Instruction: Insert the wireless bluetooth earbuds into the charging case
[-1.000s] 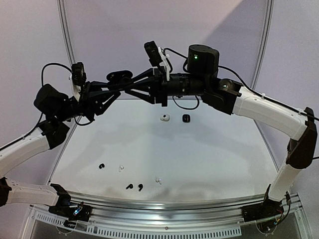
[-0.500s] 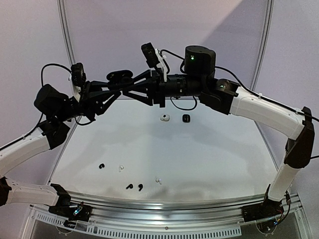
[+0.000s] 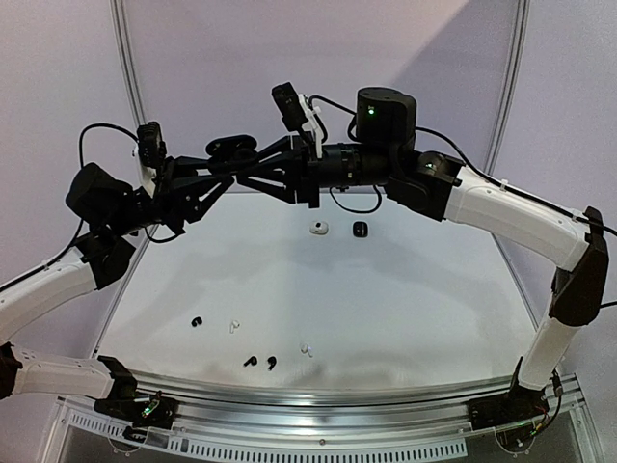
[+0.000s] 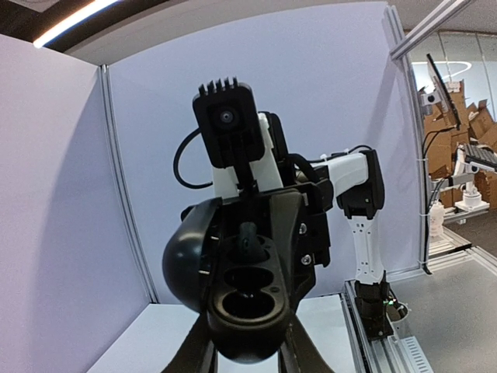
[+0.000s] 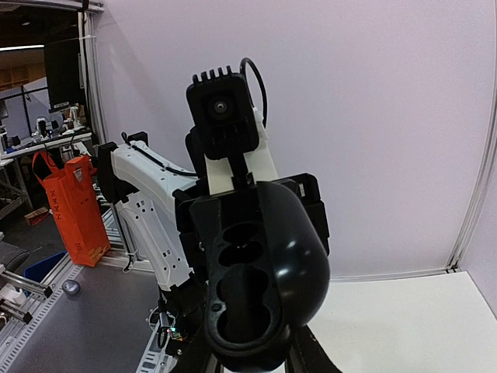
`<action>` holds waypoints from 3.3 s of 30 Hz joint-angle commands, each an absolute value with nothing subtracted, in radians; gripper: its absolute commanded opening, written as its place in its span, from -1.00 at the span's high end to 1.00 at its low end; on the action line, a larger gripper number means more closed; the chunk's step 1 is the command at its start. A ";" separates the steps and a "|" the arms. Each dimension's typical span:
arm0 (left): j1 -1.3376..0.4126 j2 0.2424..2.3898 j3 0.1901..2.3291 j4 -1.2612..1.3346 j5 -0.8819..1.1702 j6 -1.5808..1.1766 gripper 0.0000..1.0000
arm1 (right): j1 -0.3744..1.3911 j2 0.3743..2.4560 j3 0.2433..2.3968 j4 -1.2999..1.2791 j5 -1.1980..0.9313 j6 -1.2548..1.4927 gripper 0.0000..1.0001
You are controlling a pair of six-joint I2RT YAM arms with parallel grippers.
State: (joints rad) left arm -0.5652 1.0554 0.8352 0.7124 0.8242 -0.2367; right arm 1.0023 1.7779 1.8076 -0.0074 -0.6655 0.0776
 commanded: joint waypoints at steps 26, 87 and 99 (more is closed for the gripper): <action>-0.583 1.064 0.822 0.676 0.858 -0.197 1.00 | 1.007 1.787 1.840 -0.039 -0.664 0.066 0.54; -0.084 1.406 1.008 -0.939 0.337 0.491 -0.60 | 0.894 1.573 1.412 0.154 -0.545 -0.038 1.00; -0.091 1.586 0.932 -0.819 0.236 0.501 -0.17 | 0.893 1.545 1.382 0.167 -0.535 -0.025 1.00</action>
State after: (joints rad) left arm -0.0906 1.5749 0.9527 -0.8543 0.2573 0.4904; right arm 0.8948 1.5833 1.3933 0.1452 -0.5518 -0.0273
